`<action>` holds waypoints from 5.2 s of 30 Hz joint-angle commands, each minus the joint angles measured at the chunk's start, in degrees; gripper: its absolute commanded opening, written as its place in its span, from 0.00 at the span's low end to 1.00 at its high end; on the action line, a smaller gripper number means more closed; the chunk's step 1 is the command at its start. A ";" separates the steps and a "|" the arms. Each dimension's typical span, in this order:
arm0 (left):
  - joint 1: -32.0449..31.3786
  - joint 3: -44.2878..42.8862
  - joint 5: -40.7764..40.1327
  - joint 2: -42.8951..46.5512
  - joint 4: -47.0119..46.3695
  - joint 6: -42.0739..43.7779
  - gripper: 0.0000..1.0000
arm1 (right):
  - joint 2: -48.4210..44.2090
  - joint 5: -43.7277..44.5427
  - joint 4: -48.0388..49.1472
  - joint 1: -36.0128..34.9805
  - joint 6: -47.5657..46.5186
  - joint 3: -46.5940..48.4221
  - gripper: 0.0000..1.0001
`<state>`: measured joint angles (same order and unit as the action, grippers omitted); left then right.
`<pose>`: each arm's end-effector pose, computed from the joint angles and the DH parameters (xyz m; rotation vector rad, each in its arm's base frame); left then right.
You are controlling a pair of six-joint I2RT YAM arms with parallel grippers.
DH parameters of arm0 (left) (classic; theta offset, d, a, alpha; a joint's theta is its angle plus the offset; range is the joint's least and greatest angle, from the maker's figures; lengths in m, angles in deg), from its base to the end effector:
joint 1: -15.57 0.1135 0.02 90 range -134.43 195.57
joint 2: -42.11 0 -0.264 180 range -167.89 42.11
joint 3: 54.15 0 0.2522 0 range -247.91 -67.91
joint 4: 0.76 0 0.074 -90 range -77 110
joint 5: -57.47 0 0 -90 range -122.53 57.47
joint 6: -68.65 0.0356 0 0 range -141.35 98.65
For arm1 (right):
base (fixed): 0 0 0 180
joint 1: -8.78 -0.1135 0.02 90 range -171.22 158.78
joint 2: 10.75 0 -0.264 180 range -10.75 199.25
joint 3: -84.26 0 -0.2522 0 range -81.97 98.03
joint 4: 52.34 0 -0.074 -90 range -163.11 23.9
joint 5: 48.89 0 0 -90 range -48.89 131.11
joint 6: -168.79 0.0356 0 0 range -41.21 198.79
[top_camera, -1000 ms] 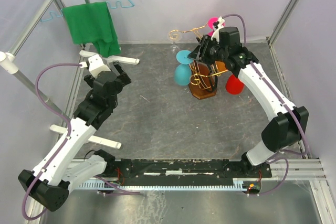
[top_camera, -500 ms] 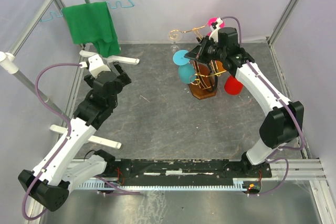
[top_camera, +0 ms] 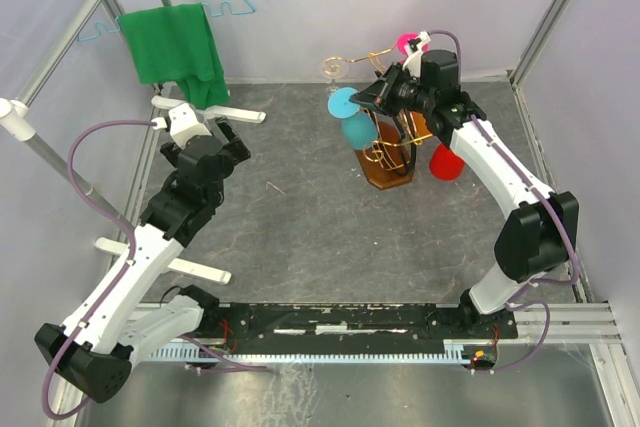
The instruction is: Take the wine glass off the wine glass rack
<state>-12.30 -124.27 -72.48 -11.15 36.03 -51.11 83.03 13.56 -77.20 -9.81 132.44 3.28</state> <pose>0.1863 -0.0727 0.3637 -0.4825 1.7708 -0.0346 0.3625 0.1393 0.3645 0.2821 2.0802 1.2695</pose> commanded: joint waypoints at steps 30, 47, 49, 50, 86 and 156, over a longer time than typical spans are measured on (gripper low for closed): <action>-0.18 -8.80 6.63 -2.63 3.39 -1.47 0.99 | -19.21 -5.20 -0.23 2.95 -6.09 -7.94 0.01; -0.01 -27.06 27.80 -11.96 7.99 -4.07 0.99 | -33.49 -16.34 -11.29 -11.41 -39.16 -6.96 0.01; 0.06 -30.42 32.22 -14.09 9.30 -4.89 0.99 | -37.41 -12.03 -10.75 -18.55 -50.40 -10.96 0.01; 0.17 -32.25 34.28 -15.02 10.24 -5.29 0.99 | -38.61 -9.65 -10.26 -21.19 -54.64 -12.32 0.01; 0.46 -33.00 64.86 -20.54 16.47 -13.44 0.99 | -29.04 15.28 -11.99 -44.62 -91.79 -9.86 0.01; 0.92 30.04 -34.01 -2.63 -61.49 28.03 0.77 | -43.16 30.51 0.40 -46.33 -86.42 -23.58 0.75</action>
<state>-11.80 -95.53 -99.91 -11.32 -8.14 -28.77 41.57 43.72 -81.04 -55.95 45.08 -19.89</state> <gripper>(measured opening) 0.850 0.741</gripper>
